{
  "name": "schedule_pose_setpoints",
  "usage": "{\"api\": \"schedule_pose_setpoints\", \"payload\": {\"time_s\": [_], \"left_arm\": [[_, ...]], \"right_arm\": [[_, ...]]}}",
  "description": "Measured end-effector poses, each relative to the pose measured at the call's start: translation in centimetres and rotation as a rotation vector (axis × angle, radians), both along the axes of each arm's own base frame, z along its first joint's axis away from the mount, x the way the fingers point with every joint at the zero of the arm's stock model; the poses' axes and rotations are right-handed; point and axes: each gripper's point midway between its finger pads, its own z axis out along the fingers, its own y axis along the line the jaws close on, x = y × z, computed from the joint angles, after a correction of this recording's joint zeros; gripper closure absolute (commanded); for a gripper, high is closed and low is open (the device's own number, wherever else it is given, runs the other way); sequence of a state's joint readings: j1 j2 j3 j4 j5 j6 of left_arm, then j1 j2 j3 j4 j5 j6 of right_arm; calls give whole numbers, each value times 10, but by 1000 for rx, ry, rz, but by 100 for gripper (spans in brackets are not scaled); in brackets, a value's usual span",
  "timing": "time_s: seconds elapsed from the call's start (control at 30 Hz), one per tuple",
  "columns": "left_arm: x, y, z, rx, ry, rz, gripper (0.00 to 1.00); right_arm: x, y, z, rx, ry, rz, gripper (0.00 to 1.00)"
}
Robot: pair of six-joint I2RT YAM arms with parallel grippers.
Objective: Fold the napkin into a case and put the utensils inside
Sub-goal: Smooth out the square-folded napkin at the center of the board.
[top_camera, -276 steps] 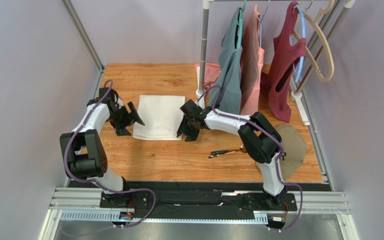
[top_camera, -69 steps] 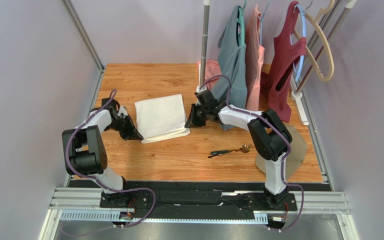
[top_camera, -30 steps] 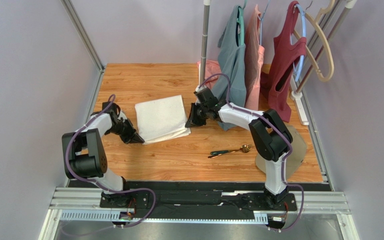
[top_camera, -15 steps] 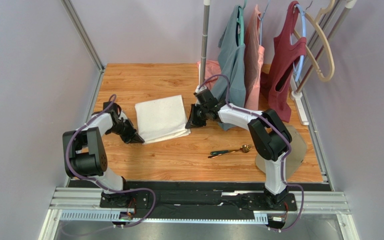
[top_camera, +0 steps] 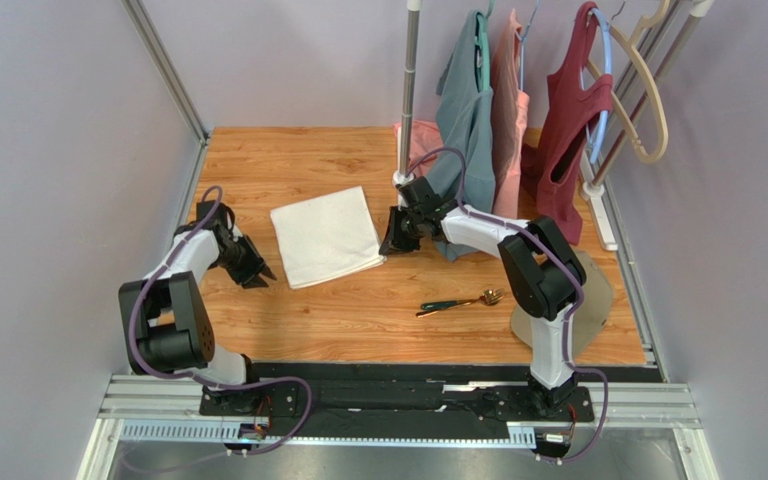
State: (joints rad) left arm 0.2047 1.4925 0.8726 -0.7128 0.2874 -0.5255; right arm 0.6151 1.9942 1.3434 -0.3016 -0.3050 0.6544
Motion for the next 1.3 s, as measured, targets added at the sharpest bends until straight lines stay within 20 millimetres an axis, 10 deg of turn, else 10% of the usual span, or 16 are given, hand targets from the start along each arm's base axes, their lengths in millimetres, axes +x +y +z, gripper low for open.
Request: {"api": "schedule_pose_setpoints", "payload": {"time_s": [0.27,0.43,0.8,1.03,1.3], "left_arm": [[20,-23,45,-99,-223,-81,74],[30,-55,39,-206,-223,-186,81],[26,-59,4,-216,-148,-186,97],[11,-48,-25,-152,-43,-155,98],[9,-38,-16,-90,-46,-160,83]], "right_arm": [[0,-1,0,-4,-8,14,57],[-2,-8,-4,-54,-17,37,45],[-10,41,36,29,-111,201,61],[-15,23,-17,15,-2,193,62],[-11,24,-14,52,-3,208,54]]}}
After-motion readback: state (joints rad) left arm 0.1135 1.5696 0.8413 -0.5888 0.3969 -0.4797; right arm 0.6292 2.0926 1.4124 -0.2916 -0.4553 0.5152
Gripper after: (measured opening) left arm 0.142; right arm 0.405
